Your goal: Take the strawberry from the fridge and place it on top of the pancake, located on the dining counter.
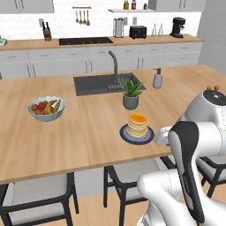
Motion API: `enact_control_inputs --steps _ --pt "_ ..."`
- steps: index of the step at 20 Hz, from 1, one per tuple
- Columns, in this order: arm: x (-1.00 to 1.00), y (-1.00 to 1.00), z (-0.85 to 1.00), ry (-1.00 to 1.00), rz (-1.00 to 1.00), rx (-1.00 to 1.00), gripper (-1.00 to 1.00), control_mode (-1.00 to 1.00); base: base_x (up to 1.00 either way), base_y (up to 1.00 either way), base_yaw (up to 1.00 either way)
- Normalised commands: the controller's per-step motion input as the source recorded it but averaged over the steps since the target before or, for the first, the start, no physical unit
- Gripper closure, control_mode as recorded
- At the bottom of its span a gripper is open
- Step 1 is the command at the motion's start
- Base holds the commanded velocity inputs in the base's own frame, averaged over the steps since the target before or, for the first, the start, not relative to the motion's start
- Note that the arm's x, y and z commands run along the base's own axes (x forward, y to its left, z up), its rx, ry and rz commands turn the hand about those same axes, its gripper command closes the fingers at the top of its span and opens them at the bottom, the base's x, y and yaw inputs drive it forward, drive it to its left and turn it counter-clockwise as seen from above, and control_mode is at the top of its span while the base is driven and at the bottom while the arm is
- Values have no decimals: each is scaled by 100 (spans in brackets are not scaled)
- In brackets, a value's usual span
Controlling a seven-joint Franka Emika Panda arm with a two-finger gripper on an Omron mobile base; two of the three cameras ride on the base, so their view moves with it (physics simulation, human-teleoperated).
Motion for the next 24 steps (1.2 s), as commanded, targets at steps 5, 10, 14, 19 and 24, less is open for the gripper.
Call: enact_control_inputs --steps 5,10,14,19,24 --pt "0 0 0 0 0 0 100 100 40 -9 0" --pt "0 0 0 0 0 0 100 100 3 0 0" --pt "75 9 18 9 -1 -11 100 -100 14 3 0" --pt "100 2 21 1 -1 -11 100 -100 0 0 0" --pt "100 -14 -4 0 0 0 100 -100 0 0 0"
